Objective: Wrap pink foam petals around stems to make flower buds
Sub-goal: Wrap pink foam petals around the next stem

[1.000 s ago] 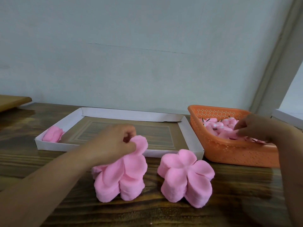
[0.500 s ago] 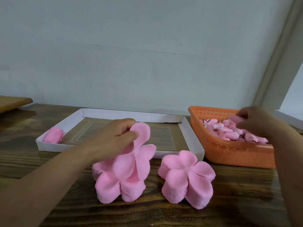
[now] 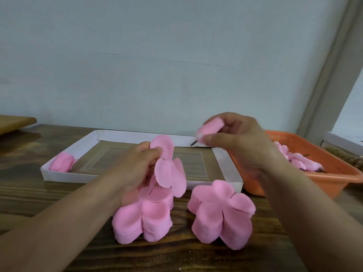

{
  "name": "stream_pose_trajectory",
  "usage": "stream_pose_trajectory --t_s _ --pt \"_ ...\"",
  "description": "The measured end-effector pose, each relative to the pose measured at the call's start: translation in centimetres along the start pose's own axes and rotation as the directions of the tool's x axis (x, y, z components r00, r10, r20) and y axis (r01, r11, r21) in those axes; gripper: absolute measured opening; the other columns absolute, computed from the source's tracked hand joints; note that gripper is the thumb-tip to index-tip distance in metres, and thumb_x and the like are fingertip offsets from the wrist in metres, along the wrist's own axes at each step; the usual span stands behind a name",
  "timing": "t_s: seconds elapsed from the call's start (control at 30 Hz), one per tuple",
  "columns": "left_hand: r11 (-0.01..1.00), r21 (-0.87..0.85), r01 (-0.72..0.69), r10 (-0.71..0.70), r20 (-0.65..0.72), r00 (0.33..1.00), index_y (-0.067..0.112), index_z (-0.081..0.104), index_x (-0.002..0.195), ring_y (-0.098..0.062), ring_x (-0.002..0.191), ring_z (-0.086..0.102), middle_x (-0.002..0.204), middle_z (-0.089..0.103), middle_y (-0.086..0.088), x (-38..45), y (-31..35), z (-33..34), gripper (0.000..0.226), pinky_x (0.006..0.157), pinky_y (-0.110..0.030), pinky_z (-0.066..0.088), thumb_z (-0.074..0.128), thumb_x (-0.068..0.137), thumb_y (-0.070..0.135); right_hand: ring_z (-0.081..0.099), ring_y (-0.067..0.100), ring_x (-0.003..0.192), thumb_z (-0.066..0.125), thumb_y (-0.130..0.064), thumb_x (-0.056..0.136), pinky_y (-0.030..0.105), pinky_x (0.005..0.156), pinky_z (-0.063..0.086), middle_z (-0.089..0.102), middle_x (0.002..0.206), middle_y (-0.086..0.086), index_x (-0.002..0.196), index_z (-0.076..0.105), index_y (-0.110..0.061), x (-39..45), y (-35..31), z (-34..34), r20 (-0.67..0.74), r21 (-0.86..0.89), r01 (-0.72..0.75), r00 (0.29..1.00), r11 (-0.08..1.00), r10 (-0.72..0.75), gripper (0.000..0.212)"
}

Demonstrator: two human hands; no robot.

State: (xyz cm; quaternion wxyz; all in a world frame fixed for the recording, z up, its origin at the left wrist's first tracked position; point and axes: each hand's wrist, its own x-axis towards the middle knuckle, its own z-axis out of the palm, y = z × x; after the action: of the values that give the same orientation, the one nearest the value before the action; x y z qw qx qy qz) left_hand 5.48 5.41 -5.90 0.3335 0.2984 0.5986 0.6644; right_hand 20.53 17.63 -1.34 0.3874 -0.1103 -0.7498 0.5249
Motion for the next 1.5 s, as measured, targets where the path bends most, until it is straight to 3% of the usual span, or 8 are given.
stream_pose_trajectory --t_s 0.1,0.3,0.53,0.7,0.9,1.03,1.17,1.5 --pt "1.000 -0.016 -0.007 0.008 0.024 1.000 0.008 0.060 0.091 -0.020 0.057 0.051 0.068 0.056 -0.010 -0.2 -0.1 0.3 0.017 0.042 -0.019 0.044 0.046 0.098 0.013 0.065 0.019 0.075 0.070 0.012 0.071 0.023 0.072 0.053 0.069 0.080 0.012 0.081 0.066 0.000 -0.7 0.2 2.2 0.148 0.051 0.005 0.989 0.999 -0.012 0.016" --pt "0.995 -0.102 0.010 -0.005 0.057 0.998 0.004 0.061 0.105 -0.026 0.080 0.056 0.085 0.062 -0.015 -0.2 -0.5 0.3 0.019 0.080 -0.041 0.041 0.047 0.098 0.015 0.067 0.013 0.072 0.071 0.011 0.072 0.027 0.073 0.057 0.070 0.079 0.007 0.084 0.066 -0.003 -1.2 0.6 3.0 0.203 -0.039 -0.048 0.978 0.998 0.055 0.019" --pt "0.990 -0.138 0.032 -0.022 0.070 0.997 0.006 0.057 0.095 -0.019 0.058 0.060 0.071 0.065 -0.012 -0.1 -0.3 0.2 0.013 0.049 -0.025 0.051 0.046 0.098 0.012 0.066 0.021 0.076 0.071 0.008 0.074 0.038 0.076 0.056 0.070 0.083 0.018 0.085 0.066 0.001 -0.8 0.6 2.0 0.118 -0.129 -0.010 0.993 0.992 0.026 0.015" --pt "0.995 -0.104 0.008 0.003 0.097 0.995 0.000 0.056 0.112 -0.029 0.082 0.060 0.099 0.064 -0.027 0.1 -0.4 0.0 0.023 0.065 -0.034 0.054 0.044 0.098 0.013 0.068 0.026 0.079 0.073 0.005 0.074 0.043 0.079 0.055 0.071 0.086 0.019 0.085 0.067 0.001 -0.6 1.0 1.9 0.102 -0.182 -0.001 0.995 0.983 0.020 0.013" --pt "0.989 -0.125 0.076 -0.067 0.079 0.995 0.010 0.059 0.092 -0.021 0.056 0.060 0.076 0.063 -0.014 0.1 -0.5 0.0 0.012 0.049 -0.026 0.049 0.048 0.095 0.015 0.070 0.024 0.079 0.073 0.005 0.072 0.039 0.081 0.055 0.073 0.084 0.013 0.085 0.068 0.000 -0.4 0.8 1.4 0.103 -0.198 0.001 0.994 0.980 0.020 0.015" --pt "0.995 -0.082 0.056 -0.051 0.067 0.996 0.011 0.061 0.096 -0.027 0.077 0.056 0.090 0.061 -0.017 0.2 -0.5 -0.2 0.012 0.067 -0.040 0.048 0.049 0.094 0.016 0.069 0.021 0.078 0.071 0.007 0.074 0.032 0.077 0.055 0.073 0.085 0.014 0.087 0.069 0.001 -0.5 0.7 1.5 0.100 -0.151 0.030 0.995 0.988 -0.015 0.014" --pt "0.998 -0.056 0.030 -0.026 0.075 0.997 -0.001 0.053 0.116 -0.031 0.087 0.057 0.105 0.062 -0.030 0.0 -0.4 -0.2 0.027 0.079 -0.049 0.045 0.051 0.095 0.017 0.069 0.034 0.083 0.072 0.004 0.074 0.048 0.082 0.055 0.072 0.083 0.017 0.083 0.068 0.002 -0.6 1.0 1.9 0.110 -0.218 0.015 0.994 0.976 0.010 0.010" --pt "0.999 -0.021 -0.050 0.050 0.010 0.999 0.010 0.062 0.093 -0.028 0.083 0.057 0.101 0.065 -0.024 -0.1 -0.6 -0.4 0.014 0.075 -0.047 0.045 0.054 0.095 0.021 0.065 0.039 0.082 0.070 0.004 0.071 0.051 0.079 0.051 0.070 0.080 0.019 0.076 0.068 0.000 -0.5 0.4 1.5 0.027 -0.198 0.054 0.998 0.979 -0.049 0.007"
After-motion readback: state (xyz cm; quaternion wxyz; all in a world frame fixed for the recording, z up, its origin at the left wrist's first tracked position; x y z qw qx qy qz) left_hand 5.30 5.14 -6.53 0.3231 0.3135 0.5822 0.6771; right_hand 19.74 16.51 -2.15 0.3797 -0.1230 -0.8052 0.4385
